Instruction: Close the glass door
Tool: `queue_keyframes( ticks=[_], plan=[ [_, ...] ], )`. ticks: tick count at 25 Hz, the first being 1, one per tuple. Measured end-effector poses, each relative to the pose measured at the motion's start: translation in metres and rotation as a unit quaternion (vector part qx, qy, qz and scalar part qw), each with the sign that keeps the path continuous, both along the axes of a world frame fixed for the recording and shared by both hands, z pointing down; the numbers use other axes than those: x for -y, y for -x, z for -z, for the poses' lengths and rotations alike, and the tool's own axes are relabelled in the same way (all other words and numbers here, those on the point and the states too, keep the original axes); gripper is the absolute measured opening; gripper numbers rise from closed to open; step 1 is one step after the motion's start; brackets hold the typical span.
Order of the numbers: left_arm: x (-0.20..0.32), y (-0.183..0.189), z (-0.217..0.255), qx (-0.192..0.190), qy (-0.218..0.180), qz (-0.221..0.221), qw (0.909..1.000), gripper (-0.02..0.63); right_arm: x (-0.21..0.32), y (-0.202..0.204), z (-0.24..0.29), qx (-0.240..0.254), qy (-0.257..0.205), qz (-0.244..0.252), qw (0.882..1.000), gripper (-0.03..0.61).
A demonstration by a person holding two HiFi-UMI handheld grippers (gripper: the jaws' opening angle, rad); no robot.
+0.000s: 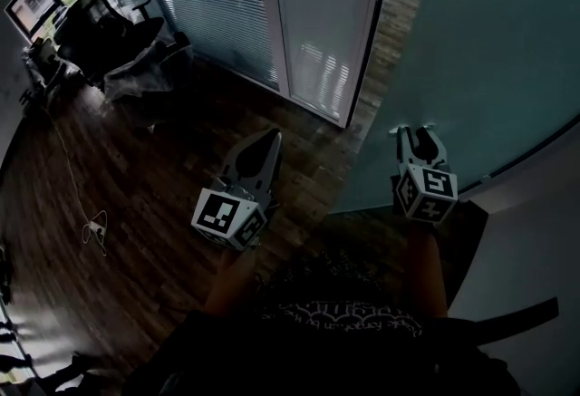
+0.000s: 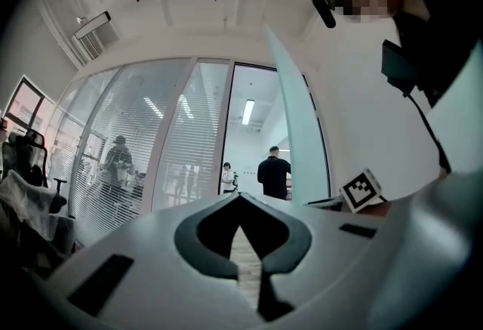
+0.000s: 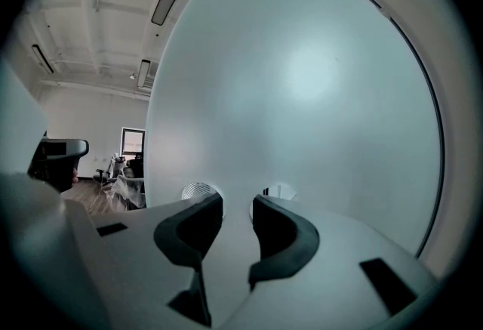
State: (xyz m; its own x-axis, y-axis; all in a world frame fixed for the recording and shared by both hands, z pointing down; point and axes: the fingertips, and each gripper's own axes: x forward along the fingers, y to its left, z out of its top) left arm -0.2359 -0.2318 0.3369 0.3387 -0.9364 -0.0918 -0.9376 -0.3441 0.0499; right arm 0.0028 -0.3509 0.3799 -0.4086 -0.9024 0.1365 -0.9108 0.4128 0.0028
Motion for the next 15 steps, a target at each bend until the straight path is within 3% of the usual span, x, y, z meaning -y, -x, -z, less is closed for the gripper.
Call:
queue_keyframes(
  ticks=[15],
  plan=[
    [0.082, -0.002, 0.017, 0.013, -0.031, 0.015, 0.9993, 0.002, 0.058, 0.019, 0.008, -0.005, -0.015, 0.010, 1.000, 0.124]
  ],
)
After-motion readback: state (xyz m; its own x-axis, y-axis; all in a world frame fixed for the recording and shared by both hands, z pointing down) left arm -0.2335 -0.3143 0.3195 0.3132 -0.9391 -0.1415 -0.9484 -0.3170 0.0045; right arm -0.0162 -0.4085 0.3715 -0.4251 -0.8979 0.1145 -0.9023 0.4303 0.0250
